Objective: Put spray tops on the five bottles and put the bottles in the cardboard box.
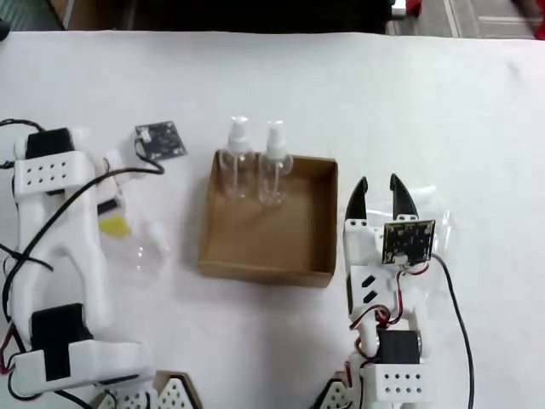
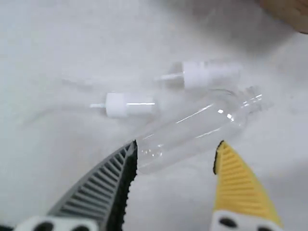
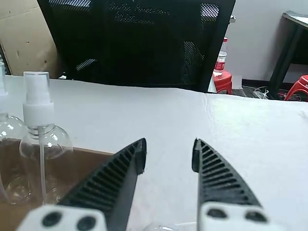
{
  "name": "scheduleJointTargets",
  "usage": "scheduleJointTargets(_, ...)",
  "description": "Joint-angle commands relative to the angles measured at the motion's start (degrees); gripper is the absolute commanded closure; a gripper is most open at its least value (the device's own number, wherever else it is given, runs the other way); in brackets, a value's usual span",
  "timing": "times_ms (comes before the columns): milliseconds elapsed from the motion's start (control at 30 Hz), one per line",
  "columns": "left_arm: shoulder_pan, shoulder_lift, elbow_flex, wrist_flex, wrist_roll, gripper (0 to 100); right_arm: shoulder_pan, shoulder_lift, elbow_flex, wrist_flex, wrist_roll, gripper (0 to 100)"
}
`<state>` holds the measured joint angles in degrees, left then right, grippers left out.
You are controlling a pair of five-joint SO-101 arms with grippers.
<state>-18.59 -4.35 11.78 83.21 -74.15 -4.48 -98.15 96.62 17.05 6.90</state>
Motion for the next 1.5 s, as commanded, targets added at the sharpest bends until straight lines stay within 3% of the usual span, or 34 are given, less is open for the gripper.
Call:
scheduleJointTargets(0, -3.65, -2.07, 2.55, -3.25, -6.68, 75, -0.4, -0.4, 0.53, 0.13, 0.53, 86.1)
scheduleJointTargets(133, -7.25, -2.07, 9.49, -8.88, -14.77, 72, -0.4, -0.4, 0.53, 0.13, 0.7, 86.1)
scheduleJointTargets(333, -8.4, -2.07, 14.15, -16.0, -15.12, 69, -0.4, -0.4, 0.53, 0.31, 0.7, 86.1)
scheduleJointTargets(567, -4.26, -2.07, 19.6, -22.24, -14.77, 69, -0.4, -0.4, 0.53, 0.92, 0.79, 86.1)
scheduleJointTargets(800, 1.1, -2.07, 25.49, -24.0, -14.77, 69, -0.4, -0.4, 0.53, 0.92, 0.79, 86.1)
scheduleJointTargets(1033, 1.27, -1.98, 29.27, -23.91, -15.12, 70, -0.4, -0.4, 0.53, 0.66, 0.79, 86.1)
scheduleJointTargets(1300, 1.01, -2.15, 29.98, -23.21, -14.86, 90, -0.4, -0.4, 0.53, 0.4, 0.79, 86.1)
scheduleJointTargets(1467, 0.48, -2.68, 29.45, -17.85, -15.12, 98, -0.4, -0.4, 0.53, 0.31, 0.79, 86.1)
